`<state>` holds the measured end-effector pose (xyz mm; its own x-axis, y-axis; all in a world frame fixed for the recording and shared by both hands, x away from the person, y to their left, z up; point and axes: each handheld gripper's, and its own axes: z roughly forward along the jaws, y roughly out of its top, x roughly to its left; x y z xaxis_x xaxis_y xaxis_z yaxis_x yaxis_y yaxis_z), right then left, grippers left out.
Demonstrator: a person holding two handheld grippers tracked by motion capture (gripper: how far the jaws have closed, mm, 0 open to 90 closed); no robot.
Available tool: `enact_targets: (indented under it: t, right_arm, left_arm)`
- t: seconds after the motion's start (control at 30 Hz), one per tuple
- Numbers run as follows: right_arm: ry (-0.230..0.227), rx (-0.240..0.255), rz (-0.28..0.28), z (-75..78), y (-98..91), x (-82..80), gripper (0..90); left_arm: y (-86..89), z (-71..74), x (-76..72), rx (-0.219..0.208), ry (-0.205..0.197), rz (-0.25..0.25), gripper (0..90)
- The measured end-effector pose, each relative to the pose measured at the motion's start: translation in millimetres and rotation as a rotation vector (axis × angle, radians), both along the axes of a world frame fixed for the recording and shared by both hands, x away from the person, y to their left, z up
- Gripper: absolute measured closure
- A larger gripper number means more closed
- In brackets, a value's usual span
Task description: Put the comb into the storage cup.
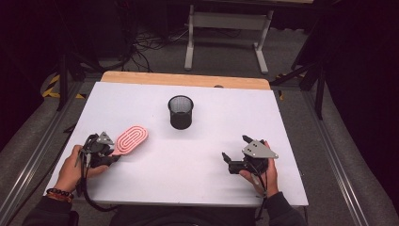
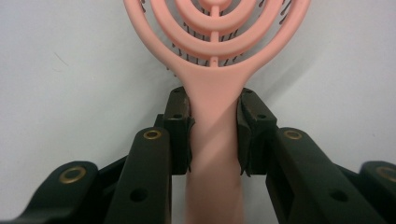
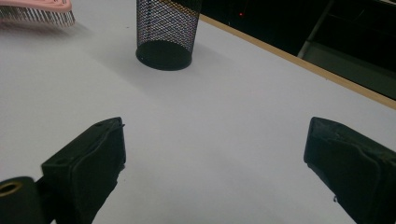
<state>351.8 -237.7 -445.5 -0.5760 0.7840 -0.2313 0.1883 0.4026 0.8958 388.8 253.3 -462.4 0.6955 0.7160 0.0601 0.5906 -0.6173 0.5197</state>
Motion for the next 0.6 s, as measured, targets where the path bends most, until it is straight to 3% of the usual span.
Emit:
enact_targets:
  t: [0.4, 0.5, 0.6]
  right_arm:
    - [0.0, -0.006, -0.002, -0.1, 0.8, -0.1, 6.3]
    - [0.0, -0.005, -0.001, 0.0, 1.1, -0.3, 6.3]
    - [0.001, -0.012, 0.0, -0.2, 1.4, -0.1, 6.4]
  left_arm:
    - [0.2, -1.8, -0.6, -0.007, -0.05, 0.03, 69.2]
    - [1.2, -1.3, -1.1, -0.025, -0.078, 0.038, 69.3]
    - [2.9, 0.2, -2.8, -0.057, -0.16, 0.074, 69.3]
